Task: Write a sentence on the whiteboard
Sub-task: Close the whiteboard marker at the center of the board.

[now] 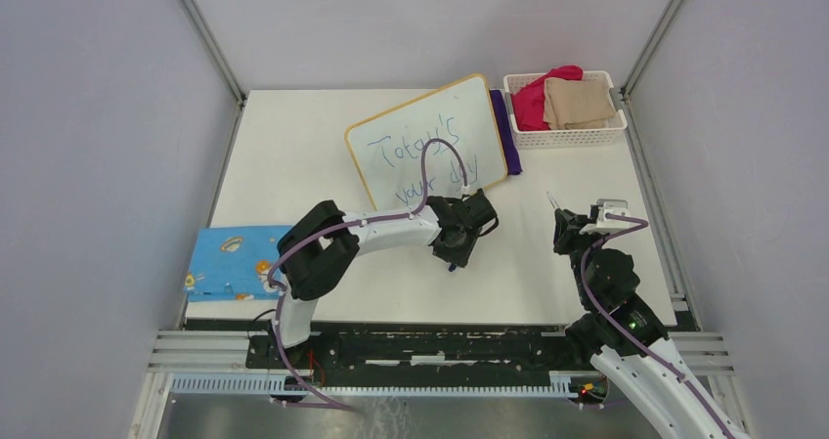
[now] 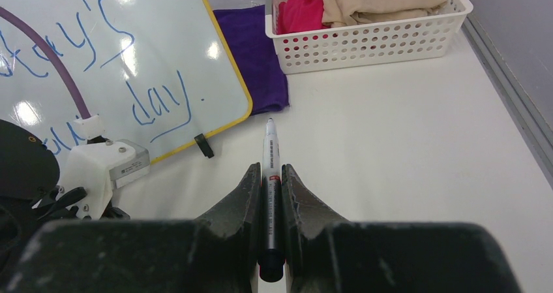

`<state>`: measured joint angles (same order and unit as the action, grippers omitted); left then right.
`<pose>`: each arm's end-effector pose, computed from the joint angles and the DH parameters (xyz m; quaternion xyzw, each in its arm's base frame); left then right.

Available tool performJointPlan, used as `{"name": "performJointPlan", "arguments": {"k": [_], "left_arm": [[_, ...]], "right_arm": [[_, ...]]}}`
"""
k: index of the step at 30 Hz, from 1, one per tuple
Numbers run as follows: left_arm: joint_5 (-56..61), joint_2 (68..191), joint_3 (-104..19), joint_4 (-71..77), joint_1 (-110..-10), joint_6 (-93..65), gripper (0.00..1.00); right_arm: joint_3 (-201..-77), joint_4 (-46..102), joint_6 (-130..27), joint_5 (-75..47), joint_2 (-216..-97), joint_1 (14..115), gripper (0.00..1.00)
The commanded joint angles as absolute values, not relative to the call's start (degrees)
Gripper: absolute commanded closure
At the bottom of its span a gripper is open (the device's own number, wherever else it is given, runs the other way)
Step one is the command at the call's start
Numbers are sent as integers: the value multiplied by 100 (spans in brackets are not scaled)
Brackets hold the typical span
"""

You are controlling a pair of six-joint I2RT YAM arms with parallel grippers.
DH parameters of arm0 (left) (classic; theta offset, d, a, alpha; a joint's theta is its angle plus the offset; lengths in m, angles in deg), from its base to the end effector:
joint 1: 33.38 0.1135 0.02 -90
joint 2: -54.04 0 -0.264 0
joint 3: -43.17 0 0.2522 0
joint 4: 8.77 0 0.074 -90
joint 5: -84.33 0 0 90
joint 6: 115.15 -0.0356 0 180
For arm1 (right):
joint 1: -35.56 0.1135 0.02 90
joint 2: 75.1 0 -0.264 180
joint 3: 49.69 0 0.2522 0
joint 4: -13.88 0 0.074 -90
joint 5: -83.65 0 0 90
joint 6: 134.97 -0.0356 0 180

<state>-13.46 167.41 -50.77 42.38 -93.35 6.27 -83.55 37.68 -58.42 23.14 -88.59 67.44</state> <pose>0.2038 -0.3429 0.1689 0.2314 0.9559 -0.0737 0.1654 0.0980 0.0403 0.2566 0.0595 0.7228 0.0845 0.6832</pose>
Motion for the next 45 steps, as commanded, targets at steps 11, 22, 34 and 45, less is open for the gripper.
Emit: {"name": "performJointPlan", "arguments": {"k": [11, 22, 34, 45], "left_arm": [[-1091, 17166, -5736, 4727, -9308, 45, 58], [-1034, 17330, -5790, 4665, -9230, -54, 59], [-1032, 17280, -5562, 4642, -9214, -139, 79], [-1467, 15969, -5350, 4509, -9174, 3, 98]], "right_arm": [[-8404, 3580, -5871, 2335, -8810, 6778, 100], [-8365, 3590, -5890, 2330, -8805, 6776, 100], [-8374, 3596, -5884, 2329, -8824, 6772, 100], [-8776, 3567, -5869, 2219, -9052, 6780, 100]]}}
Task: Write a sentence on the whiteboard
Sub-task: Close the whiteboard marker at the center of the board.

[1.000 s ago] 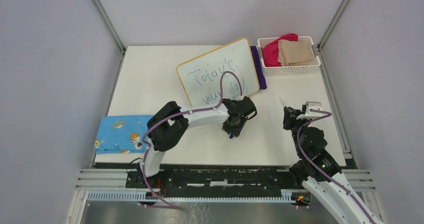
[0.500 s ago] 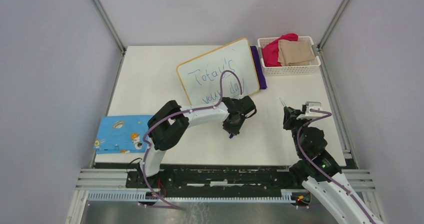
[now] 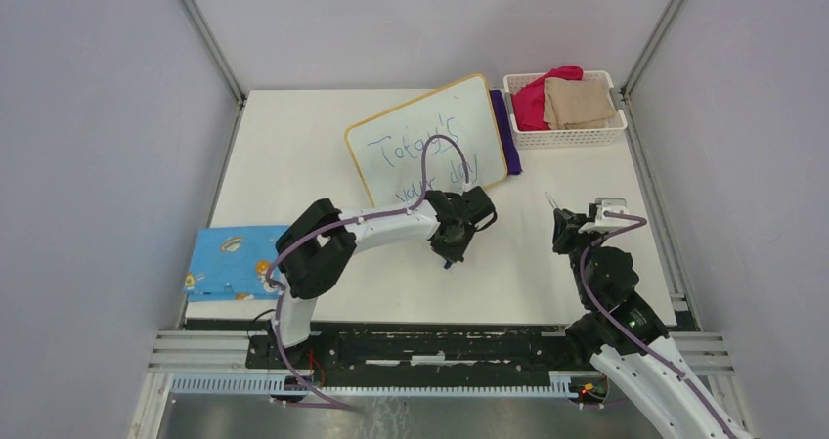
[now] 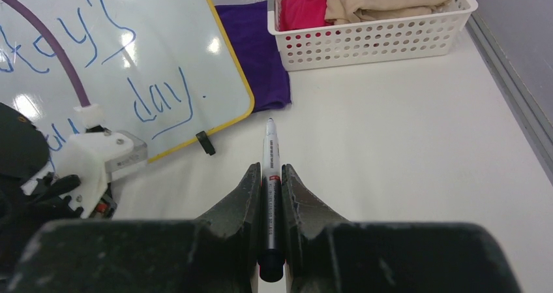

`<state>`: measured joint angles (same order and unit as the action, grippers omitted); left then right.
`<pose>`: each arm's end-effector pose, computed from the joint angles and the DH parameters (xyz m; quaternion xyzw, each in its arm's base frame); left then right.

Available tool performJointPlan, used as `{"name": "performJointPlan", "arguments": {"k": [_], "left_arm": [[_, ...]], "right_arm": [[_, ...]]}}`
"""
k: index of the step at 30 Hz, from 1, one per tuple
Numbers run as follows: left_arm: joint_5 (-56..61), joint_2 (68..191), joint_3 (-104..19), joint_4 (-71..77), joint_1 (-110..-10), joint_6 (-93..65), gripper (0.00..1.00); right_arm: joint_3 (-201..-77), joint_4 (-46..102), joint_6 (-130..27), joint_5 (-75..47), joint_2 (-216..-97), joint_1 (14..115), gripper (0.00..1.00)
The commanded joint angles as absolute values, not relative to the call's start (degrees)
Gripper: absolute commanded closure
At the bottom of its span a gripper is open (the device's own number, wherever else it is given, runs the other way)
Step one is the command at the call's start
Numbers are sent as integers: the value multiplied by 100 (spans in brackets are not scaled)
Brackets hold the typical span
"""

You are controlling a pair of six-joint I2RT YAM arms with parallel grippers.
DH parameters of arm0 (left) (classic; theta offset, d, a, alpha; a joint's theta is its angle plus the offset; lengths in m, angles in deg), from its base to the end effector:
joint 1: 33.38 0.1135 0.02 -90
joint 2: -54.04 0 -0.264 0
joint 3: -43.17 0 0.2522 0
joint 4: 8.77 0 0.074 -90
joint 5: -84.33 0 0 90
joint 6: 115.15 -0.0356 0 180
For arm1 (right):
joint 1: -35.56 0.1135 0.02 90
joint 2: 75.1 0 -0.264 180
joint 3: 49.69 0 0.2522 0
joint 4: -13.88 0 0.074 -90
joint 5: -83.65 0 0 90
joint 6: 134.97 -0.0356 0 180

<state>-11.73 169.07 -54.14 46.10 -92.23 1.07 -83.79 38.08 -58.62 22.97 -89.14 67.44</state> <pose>0.2125 -0.3444 0.1716 0.2696 0.9496 -0.0637 0.1467 0.0988 0.0409 0.2565 0.0580 0.7267 0.0841 0.6793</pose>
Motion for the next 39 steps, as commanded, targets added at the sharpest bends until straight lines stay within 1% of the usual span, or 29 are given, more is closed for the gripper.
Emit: {"name": "performJointPlan", "arguments": {"k": [1, 5, 12, 14, 16, 19, 22, 25, 31, 35, 39], "left_arm": [[-1517, 15713, -5300, 4473, -9136, 53, 98], [-1757, 14563, -5028, 4298, -8851, 284, 98], [-1593, 12270, -4268, 3355, -7663, 797, 98], [-1560, 11787, -4102, 3050, -7400, 956, 98], [-1575, 11398, -4005, 2743, -7251, 1119, 98], [-1579, 11066, -3840, 2104, -7127, 1457, 98], [-1590, 10823, -3622, 1405, -7087, 1899, 98], [-1714, 10589, -3376, 828, -7082, 2444, 98], [-1974, 10014, -2671, -174, -7082, 3609, 98], [-2084, 9758, -2382, -589, -7083, 4212, 98], [-2105, 9592, -2232, -778, -7083, 4647, 98]], "right_arm": [[-8855, 3495, -5867, 2175, -9120, 6784, 100], [-9269, 2914, -5879, 1562, -9604, 6779, 100], [-10014, 1516, -6168, -280, -10823, 6802, 100], [-10257, 1206, -6185, -408, -11117, 6964, 100], [-10481, 929, -6011, -316, -11344, 7333, 100], [-10757, 583, -5550, 19, -11703, 8165, 100], [-10781, 123, -5113, 331, -11928, 8893, 100], [-10550, -453, -4553, 766, -11987, 9556, 100], [-9828, -2213, -3080, 1808, -12102, 10803, 100], [-9694, -3187, -2281, 2279, -12524, 11321, 100], [-9789, -3861, -1983, 2340, -12983, 11472, 100]]}}
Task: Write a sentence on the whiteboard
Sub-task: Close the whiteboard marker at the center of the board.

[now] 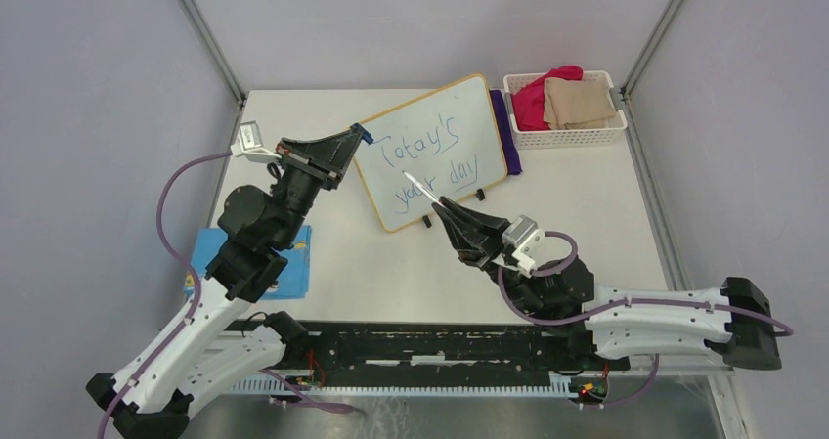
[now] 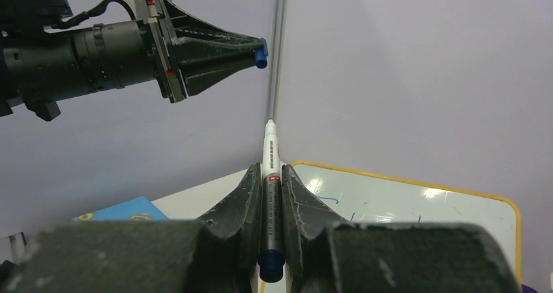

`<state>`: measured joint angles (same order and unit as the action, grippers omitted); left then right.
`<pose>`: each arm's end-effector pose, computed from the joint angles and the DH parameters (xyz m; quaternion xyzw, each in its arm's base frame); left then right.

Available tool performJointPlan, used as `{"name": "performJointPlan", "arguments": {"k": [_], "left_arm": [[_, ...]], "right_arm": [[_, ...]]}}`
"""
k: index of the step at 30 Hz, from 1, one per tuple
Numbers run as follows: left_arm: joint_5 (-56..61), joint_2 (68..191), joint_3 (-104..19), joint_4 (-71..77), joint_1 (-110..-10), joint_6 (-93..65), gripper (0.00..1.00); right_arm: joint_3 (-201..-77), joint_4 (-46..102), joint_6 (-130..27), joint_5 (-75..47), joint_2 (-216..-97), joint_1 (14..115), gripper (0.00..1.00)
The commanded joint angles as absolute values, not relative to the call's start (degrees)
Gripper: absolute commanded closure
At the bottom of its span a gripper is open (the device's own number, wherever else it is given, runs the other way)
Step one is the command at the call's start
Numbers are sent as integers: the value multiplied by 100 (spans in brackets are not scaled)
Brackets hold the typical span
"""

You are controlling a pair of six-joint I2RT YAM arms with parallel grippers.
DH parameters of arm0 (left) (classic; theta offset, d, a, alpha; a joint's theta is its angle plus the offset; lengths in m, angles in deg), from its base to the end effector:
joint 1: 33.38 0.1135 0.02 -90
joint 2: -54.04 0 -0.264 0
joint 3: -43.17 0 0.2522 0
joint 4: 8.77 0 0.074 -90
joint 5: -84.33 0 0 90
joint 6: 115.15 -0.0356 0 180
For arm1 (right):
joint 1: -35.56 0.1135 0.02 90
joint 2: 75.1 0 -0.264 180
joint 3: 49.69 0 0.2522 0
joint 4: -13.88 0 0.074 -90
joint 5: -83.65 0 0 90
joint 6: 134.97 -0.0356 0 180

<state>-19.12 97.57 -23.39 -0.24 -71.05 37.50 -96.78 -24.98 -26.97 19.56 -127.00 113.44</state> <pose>0.1363 -0.0948 0.4212 -0.2219 0.5736 -0.5570 0.5581 0.0564 0.1886 0.3595 -0.2068 0.4532 0.3384 0.7983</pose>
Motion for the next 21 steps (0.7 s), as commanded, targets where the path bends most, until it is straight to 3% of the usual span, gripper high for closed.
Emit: {"name": "performJointPlan", "arguments": {"k": [1, 21], "left_arm": [[-2098, 9552, -2194, -831, -7082, 4729, 98], [-1490, 9248, -2044, -913, -7084, 4650, 98]], "right_arm": [[-9862, -3899, -1998, 2310, -13088, 11472, 100], [-10981, -3675, -2605, 1694, -14004, 11527, 100]]}}
